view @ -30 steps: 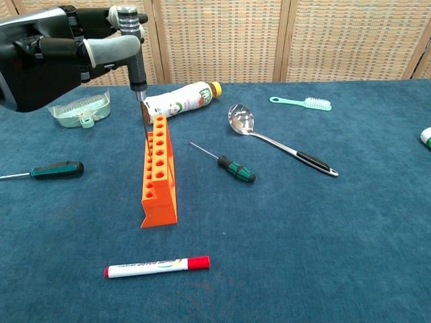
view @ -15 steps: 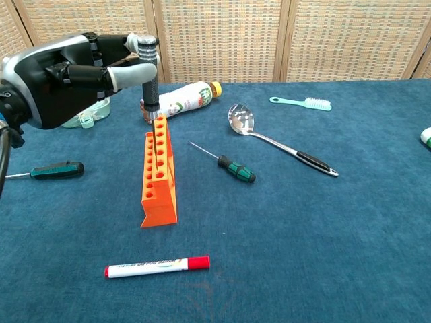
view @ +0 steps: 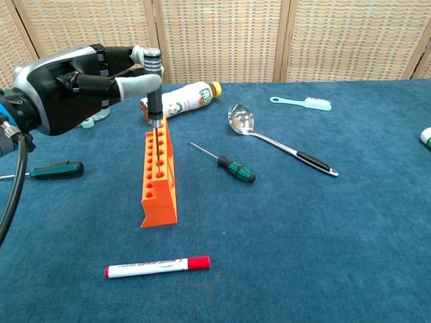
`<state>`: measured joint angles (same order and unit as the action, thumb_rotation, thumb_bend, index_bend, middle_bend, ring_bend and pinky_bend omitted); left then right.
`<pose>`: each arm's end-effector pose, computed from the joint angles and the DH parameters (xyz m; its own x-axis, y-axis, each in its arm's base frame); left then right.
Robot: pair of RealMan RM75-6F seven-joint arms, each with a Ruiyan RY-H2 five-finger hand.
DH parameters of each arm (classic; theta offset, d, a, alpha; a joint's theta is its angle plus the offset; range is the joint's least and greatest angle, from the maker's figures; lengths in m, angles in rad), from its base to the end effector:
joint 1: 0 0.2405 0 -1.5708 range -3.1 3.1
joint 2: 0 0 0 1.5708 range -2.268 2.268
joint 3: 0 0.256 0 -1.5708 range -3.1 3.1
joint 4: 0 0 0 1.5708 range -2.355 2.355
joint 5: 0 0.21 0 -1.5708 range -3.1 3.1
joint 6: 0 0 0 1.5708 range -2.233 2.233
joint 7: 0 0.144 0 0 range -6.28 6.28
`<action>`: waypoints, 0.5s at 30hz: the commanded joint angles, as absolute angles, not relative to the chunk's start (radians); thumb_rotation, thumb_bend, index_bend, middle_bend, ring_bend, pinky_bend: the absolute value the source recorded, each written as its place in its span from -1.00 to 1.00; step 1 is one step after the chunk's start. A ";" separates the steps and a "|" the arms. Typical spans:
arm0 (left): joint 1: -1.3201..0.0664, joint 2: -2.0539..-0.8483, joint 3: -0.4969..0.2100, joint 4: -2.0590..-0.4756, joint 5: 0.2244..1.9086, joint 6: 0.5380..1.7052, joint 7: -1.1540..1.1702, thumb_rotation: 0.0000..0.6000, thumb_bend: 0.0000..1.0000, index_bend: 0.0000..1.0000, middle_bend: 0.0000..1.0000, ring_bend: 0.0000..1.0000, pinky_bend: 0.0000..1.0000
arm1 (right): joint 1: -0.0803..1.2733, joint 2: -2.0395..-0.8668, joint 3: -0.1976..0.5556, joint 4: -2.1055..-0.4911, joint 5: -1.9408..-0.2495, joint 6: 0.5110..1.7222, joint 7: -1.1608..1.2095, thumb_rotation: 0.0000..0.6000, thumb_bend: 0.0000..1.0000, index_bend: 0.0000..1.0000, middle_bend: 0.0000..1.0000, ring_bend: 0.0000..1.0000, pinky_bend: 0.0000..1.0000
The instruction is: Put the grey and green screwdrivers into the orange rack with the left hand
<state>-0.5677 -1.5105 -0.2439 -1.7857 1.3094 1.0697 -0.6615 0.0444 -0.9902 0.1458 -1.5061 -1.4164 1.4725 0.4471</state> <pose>-0.1045 0.2872 0.0127 -0.6245 0.4856 0.6117 0.6743 -0.0599 0.7360 -0.3459 -0.1879 0.2343 0.1786 0.1216 0.9764 -0.9822 0.0811 0.1696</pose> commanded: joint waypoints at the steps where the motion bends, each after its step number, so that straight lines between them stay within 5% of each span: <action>1: -0.570 -1.516 -0.247 -1.780 1.306 1.068 -0.662 1.00 -0.23 0.19 -1.00 -1.00 -1.00 | 0.045 -0.990 0.146 -1.506 -1.415 1.472 0.448 1.00 -1.00 -0.96 -1.00 -1.00 -1.00; 15: -0.570 -1.539 -0.237 -1.751 1.306 1.059 -0.658 1.00 -0.23 0.19 -1.00 -1.00 -1.00 | 0.046 -0.988 0.146 -1.501 -1.415 1.466 0.459 1.00 -1.00 -0.96 -1.00 -1.00 -1.00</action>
